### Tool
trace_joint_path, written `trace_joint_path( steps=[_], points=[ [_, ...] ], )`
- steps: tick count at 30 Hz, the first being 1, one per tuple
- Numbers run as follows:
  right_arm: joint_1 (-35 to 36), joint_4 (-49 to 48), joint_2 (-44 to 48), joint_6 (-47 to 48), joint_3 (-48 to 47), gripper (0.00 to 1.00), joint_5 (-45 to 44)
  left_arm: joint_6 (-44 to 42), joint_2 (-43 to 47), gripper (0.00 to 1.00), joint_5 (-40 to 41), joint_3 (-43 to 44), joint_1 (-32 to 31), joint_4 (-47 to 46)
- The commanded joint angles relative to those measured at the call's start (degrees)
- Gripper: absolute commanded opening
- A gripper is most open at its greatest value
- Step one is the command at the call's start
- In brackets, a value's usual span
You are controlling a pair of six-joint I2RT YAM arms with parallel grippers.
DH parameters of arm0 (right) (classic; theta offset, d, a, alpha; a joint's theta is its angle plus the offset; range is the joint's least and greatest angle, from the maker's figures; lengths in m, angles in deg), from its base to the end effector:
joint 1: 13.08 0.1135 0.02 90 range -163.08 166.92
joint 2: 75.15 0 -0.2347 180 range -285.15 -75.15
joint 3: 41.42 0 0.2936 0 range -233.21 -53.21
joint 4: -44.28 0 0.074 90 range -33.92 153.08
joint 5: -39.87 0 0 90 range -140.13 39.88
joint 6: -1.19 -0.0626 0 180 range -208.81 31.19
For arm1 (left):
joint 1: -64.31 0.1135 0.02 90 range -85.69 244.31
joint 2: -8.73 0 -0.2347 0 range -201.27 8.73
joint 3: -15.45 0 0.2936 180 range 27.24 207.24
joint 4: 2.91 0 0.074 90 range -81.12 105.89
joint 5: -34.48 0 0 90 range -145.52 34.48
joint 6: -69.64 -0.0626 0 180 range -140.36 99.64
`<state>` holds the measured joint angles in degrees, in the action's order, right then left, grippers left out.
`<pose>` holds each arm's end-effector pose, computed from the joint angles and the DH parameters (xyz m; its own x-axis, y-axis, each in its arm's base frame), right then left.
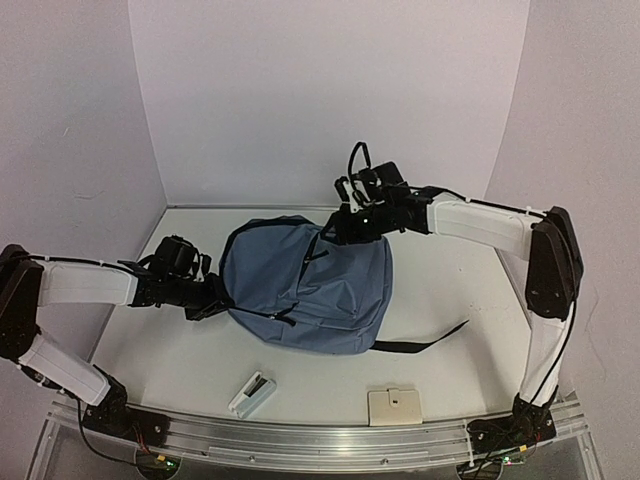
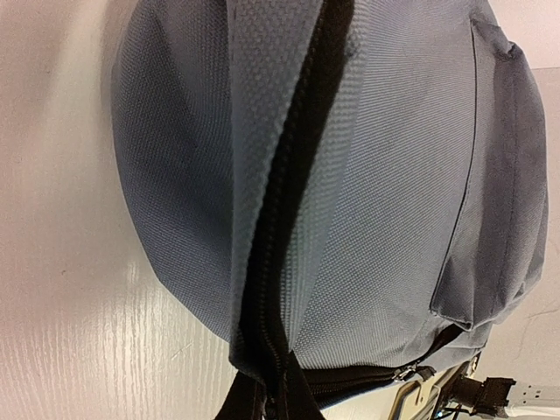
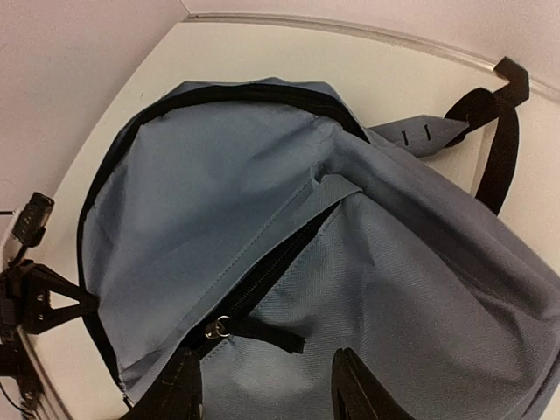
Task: Pack the student bag
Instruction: Unzip the student bag at the center of the board.
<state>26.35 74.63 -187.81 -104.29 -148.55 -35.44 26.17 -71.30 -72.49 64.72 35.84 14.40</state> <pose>0.3851 0.3372 0.2229 -0.6426 -0.1942 -0.7412 -0.6242 0.6936 0.3595 0.2736 -0.1691 0.0949 -0.9052 -0.2987 -0.3021 -0.0430 0.7719 -0.6343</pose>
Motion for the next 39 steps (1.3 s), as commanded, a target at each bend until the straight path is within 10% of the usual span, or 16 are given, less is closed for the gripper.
trace_joint_path(
  steps=[1, 31, 39],
  points=[
    [-1.53, -1.94, -2.08, -6.19, 0.62, 0.44, 6.19, -0.05, -0.62, 0.0, -1.28, 0.66, -0.1, 1.59],
    [-2.41, -6.9, -11.65, -7.49, -3.72, 0.27, 16.32, -0.21, -1.1, 0.0, -1.51, 0.85, -0.11, 1.43],
    [-2.4, -8.62, -11.97, -8.04, -3.43, 0.04, 17.46, -0.26, -0.94, 0.0, -1.34, 0.85, -0.09, 1.52]
  ],
)
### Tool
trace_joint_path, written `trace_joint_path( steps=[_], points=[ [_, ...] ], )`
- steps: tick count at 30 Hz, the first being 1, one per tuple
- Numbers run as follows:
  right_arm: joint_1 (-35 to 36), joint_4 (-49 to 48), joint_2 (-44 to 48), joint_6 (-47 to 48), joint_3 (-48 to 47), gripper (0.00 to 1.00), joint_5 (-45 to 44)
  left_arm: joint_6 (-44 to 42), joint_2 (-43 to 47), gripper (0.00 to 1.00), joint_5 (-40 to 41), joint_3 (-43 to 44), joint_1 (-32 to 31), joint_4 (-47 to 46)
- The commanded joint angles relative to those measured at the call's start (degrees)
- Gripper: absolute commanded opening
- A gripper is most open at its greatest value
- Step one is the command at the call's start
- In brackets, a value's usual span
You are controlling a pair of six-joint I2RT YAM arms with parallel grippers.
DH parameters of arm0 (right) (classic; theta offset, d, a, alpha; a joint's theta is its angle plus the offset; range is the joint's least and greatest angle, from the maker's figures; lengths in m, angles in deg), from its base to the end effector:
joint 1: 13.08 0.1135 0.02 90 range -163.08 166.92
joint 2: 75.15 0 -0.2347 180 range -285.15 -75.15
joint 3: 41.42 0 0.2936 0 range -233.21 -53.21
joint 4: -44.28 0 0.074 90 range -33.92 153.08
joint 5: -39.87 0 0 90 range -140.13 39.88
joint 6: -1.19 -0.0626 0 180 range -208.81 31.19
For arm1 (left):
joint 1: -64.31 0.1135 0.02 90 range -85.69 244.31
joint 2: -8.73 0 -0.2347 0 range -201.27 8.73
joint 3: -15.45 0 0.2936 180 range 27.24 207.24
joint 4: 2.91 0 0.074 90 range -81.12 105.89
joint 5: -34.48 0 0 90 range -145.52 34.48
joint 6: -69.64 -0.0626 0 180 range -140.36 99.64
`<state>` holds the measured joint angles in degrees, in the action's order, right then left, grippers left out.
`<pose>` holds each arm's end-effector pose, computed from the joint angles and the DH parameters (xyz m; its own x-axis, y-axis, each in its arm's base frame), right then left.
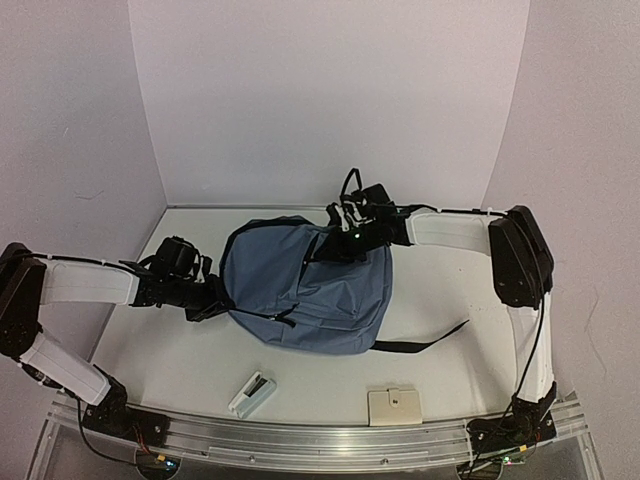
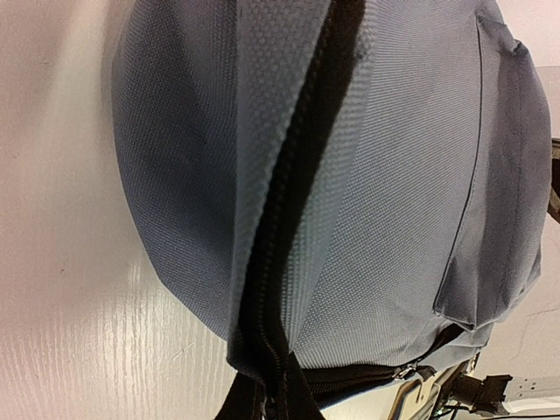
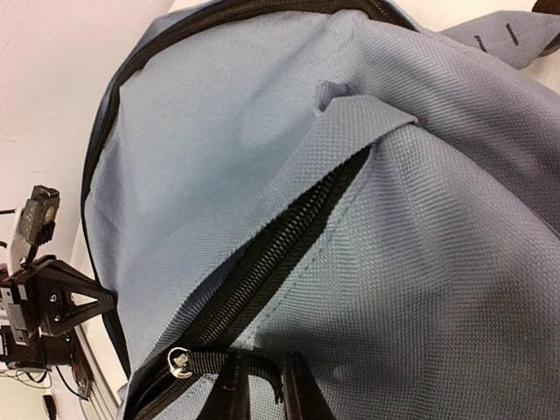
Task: Pack the student bag
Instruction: Unzip the student bag at the center of the board.
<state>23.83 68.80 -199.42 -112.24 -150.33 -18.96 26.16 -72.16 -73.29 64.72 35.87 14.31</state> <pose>0.4068 0.3461 0.1479 -0.8010 -0.1761 -0.5722 -0.5590 0.5620 0.6096 0.2730 -0.1696 0.0907 -0.9128 -0.2915 -0.2862 -0.0468 0.7705 -0.6357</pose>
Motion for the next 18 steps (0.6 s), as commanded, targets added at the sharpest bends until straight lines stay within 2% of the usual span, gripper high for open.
trace_joint_path(
  steps=[1, 9, 18],
  points=[
    [0.11, -3.17, -0.03, 0.03, -1.45, 0.01, 0.68, -0.24, -0.07, 0.0, -0.49, 0.81, -0.12, 1.64],
    [0.24, -8.82, 5.0, 1.62, 1.34, 0.0, -4.56, -0.21, -0.18, 0.0, -0.18, 0.58, -0.12, 2.19],
    [3.2, -11.68, 8.02, 13.31, 1.69, 0.0, -27.29, -0.67, 1.16, 0.0, -0.43, -0.51, -0.12, 3.59]
  ],
)
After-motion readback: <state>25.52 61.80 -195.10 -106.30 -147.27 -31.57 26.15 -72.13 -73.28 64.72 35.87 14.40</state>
